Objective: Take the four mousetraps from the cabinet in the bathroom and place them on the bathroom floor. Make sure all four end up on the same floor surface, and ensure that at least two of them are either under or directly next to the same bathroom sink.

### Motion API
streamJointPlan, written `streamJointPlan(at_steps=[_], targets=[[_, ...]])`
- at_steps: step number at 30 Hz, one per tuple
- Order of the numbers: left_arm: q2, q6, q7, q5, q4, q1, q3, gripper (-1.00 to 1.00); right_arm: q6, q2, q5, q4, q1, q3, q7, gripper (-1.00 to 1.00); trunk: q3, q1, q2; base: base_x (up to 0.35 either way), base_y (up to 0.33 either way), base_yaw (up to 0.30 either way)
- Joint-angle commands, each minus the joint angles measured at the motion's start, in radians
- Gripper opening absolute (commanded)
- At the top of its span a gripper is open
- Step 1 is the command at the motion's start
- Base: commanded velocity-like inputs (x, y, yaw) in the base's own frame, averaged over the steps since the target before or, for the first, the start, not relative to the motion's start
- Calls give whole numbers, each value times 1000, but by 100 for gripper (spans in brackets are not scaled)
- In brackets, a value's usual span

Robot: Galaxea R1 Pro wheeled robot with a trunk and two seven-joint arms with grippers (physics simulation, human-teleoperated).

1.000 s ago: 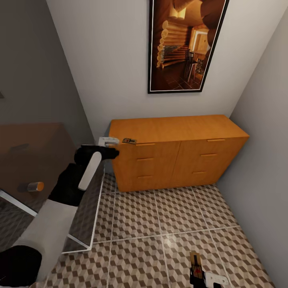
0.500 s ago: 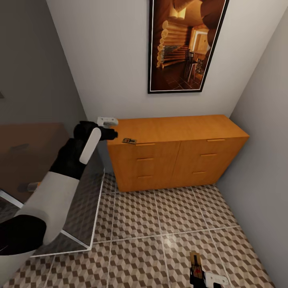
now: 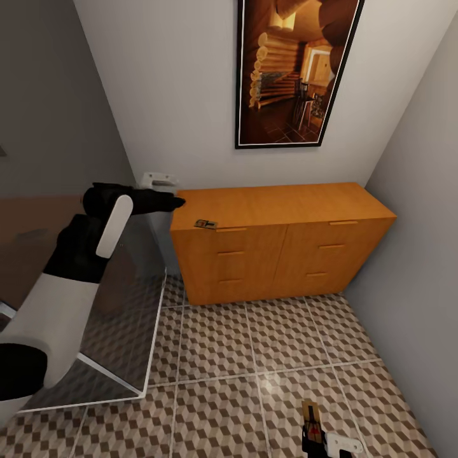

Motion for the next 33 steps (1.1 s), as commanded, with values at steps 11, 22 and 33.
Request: streamJointPlan(at_steps=[11,22,33], targets=[[163,3,-325,9,-87,-1,-28,100,-3,-1,-10,1,-1,9,-4,-100,-2,1,-2,0,0,0],[289,2,-472,8,-140,-1,-114,100,-3,-1,-10,1,-1,9,-4,-100,-2,1,-2,0,0,0],[304,2,-493,8,-154,-1,-150,100,-3,-1,-10,1,-1,9,-4,-100,-2,1,-2,0,0,0]])
